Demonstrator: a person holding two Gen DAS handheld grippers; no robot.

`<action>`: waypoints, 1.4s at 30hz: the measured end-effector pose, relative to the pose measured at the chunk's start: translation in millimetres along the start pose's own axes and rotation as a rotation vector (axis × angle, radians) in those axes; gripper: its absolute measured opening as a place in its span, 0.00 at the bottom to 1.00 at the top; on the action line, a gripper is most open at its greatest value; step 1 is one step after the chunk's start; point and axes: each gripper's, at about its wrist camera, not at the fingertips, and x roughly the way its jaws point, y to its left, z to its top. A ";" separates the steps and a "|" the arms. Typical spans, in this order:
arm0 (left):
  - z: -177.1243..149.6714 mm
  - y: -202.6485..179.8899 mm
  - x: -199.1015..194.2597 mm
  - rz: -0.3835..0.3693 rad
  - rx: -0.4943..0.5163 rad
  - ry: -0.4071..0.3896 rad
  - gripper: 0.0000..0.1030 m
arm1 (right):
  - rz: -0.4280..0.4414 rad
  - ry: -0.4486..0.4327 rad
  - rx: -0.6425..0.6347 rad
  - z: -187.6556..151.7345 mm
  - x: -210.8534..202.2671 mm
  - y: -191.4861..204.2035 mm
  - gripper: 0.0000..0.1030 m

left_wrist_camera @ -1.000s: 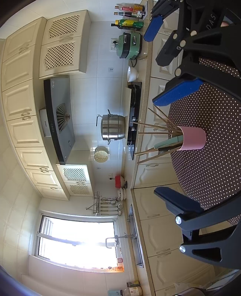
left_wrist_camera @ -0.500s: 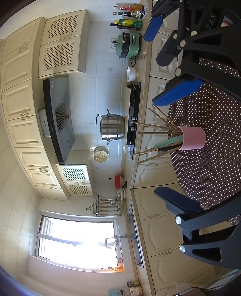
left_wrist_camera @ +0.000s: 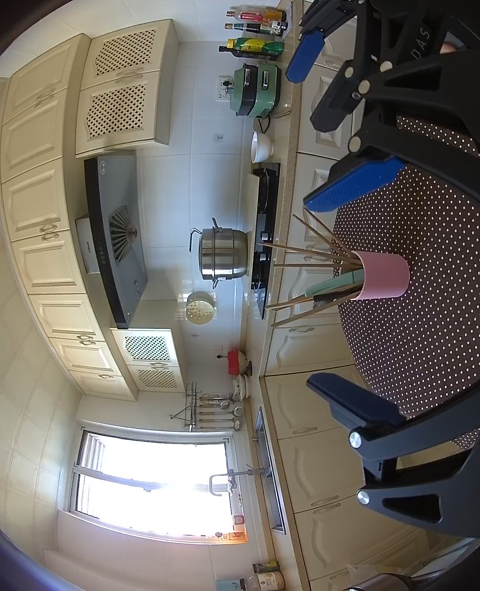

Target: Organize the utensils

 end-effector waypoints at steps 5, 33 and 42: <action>-1.2 -0.3 0.6 0.002 0.003 0.000 0.85 | 0.000 0.001 0.000 0.1 0.0 0.0 0.79; -4.2 0.7 1.7 0.002 0.005 0.003 0.85 | 0.002 0.010 0.004 -2.9 -0.7 -0.6 0.79; -8.8 1.4 1.8 0.002 0.007 0.005 0.85 | 0.002 0.013 0.005 -6.4 -0.7 -0.3 0.79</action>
